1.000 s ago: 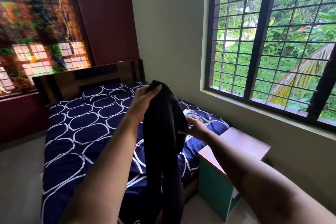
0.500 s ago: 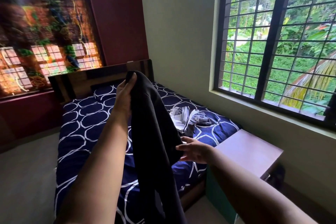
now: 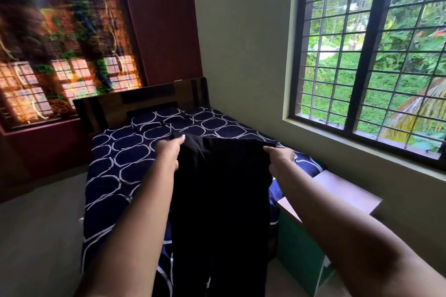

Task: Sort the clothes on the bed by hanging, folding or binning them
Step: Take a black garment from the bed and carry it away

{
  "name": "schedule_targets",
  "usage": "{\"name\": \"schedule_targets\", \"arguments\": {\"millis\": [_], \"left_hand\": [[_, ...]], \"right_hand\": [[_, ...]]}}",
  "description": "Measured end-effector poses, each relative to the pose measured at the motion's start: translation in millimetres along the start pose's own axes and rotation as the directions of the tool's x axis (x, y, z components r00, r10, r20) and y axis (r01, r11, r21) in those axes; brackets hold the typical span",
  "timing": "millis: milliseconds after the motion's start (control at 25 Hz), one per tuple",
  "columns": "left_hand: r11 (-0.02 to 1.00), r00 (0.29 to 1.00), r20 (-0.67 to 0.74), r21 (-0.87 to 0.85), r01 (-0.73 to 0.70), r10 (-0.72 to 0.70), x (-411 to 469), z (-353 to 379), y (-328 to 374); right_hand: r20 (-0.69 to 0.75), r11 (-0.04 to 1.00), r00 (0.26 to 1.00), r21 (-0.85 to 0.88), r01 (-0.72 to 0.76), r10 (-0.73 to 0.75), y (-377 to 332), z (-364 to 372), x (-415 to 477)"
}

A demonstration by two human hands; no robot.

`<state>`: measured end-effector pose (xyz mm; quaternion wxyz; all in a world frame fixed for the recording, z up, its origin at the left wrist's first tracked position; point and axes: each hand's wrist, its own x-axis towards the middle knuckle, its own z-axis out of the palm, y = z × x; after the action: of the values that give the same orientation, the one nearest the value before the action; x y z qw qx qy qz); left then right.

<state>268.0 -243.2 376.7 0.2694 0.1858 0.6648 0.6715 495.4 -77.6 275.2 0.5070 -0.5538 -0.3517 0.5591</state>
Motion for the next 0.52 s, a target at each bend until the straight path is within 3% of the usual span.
{"name": "schedule_targets", "arguments": {"millis": [80,200,360,520], "left_hand": [[0.999,0.994,0.099,-0.037,0.039,-0.035,-12.2,24.3,-16.8],[0.991,0.962,0.257,-0.068,0.116,-0.095,-28.0,56.8,-38.5],[0.991,0.959,0.281,-0.115,0.066,-0.032,-24.5,66.3,-38.8],[0.973,0.899,0.435,-0.225,0.044,0.06,-21.4,58.0,-39.7]], "right_hand": [[0.023,0.998,0.999,0.05,0.026,-0.028,-17.9,30.3,-54.5],[0.2,0.981,0.96,0.034,0.192,-0.195,-18.1,65.7,-111.8],[0.319,0.865,0.847,-0.131,0.485,-0.426,-10.9,70.1,-141.0],[0.523,0.829,0.731,-0.078,0.554,-0.439,-0.4,65.5,-143.5]]}}
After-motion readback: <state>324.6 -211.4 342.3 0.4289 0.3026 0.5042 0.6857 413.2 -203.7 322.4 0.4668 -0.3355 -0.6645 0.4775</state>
